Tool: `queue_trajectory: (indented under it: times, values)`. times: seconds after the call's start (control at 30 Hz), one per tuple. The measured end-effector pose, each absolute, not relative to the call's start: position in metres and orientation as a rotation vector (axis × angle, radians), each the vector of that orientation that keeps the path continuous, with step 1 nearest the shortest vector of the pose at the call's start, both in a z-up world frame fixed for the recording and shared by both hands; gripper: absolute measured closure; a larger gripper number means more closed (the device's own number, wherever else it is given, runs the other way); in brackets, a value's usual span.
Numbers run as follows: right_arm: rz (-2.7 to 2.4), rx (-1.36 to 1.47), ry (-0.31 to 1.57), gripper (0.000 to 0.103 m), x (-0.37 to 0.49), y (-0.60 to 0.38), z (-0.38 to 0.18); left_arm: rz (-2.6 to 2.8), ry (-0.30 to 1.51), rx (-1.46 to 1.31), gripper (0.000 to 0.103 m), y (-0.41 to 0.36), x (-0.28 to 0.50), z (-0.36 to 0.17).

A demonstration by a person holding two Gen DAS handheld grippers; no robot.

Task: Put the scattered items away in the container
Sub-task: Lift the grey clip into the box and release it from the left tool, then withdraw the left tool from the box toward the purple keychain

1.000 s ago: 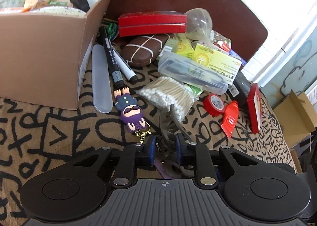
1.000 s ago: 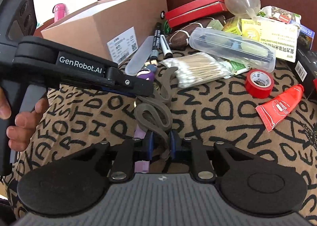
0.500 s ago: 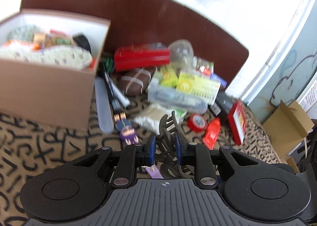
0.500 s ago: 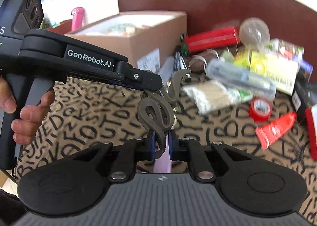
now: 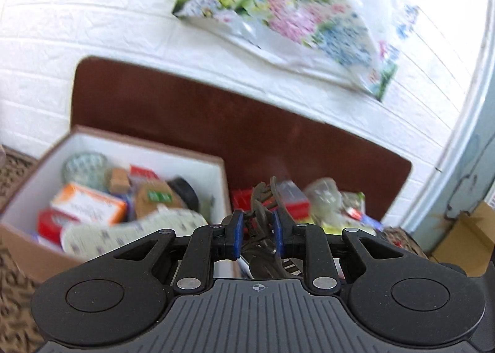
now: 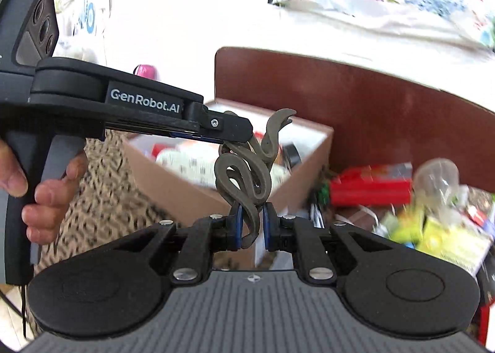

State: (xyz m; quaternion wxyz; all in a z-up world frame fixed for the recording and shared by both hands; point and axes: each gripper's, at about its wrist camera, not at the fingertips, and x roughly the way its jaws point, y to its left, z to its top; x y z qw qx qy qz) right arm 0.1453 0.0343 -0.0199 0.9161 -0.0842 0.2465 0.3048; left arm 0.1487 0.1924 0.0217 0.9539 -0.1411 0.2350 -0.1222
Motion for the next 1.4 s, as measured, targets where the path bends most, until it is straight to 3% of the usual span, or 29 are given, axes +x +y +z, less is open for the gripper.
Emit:
queue_trajectory:
  times: [0.5, 0.6, 0.63, 0.7, 0.77, 0.83, 1.0, 1.4]
  values:
    - [0.604, -0.070, 0.594, 0.088, 0.263, 0.082, -0.037, -0.240, 0.519, -0.317, 0.085, 0.233, 0.277, 0.004]
    - [0.595, -0.034, 0.604, 0.083, 0.287, 0.083, -0.047, -0.225, 0.528, -0.323, 0.052, 0.233, 0.301, -0.008]
    - [0.593, -0.018, 0.607, 0.076, 0.294, 0.083, -0.051, -0.208, 0.537, -0.333, 0.032, 0.234, 0.308, -0.013]
    - [0.553, -0.018, 0.615, 0.042, 0.302, 0.081, -0.053, -0.173, 0.546, -0.340, 0.014, 0.238, 0.312, -0.022]
    - [0.527, -0.041, 0.584, 0.034, 0.298, 0.077, -0.052, -0.150, 0.522, -0.319, 0.012, 0.242, 0.307, -0.026]
    - [0.532, -0.054, 0.553, 0.028, 0.292, 0.071, -0.049, -0.135, 0.502, -0.289, 0.003, 0.244, 0.299, -0.027]
    - [0.534, -0.073, 0.525, 0.011, 0.277, 0.068, -0.045, -0.159, 0.531, -0.266, 0.000, 0.245, 0.284, -0.024]
    - [0.527, -0.115, 0.484, 0.005, 0.243, 0.061, -0.028, -0.186, 0.531, -0.183, 0.000, 0.225, 0.238, -0.013]
